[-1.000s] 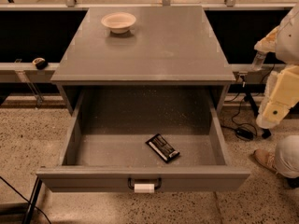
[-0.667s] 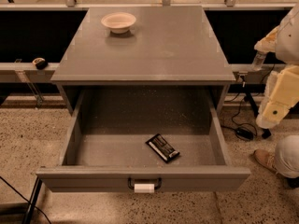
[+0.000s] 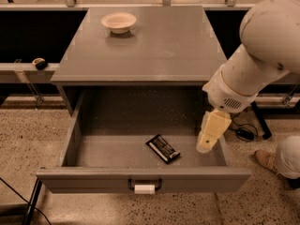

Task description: Pick rxbar chocolate from top drawer and place on counter

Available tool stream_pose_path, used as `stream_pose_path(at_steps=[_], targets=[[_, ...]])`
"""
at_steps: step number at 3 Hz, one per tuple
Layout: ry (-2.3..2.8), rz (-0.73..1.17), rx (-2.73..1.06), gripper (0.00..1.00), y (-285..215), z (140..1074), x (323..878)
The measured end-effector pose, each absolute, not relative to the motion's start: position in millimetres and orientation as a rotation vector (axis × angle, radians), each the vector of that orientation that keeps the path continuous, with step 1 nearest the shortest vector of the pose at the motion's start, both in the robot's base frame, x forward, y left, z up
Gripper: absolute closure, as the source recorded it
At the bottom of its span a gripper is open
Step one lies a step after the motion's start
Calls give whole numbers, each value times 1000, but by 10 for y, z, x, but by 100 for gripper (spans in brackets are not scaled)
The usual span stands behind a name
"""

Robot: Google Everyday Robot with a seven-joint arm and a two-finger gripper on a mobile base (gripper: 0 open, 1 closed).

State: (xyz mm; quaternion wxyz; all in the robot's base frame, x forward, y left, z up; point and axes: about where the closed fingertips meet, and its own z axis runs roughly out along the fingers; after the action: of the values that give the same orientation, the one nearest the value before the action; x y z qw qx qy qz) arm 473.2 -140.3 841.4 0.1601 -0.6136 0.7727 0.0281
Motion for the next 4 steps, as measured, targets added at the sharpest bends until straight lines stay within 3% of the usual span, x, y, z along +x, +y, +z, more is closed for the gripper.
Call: stream_pose_path(at_steps=[4], targets=[[2150,67,-1599,0,-1183,8143,5175]])
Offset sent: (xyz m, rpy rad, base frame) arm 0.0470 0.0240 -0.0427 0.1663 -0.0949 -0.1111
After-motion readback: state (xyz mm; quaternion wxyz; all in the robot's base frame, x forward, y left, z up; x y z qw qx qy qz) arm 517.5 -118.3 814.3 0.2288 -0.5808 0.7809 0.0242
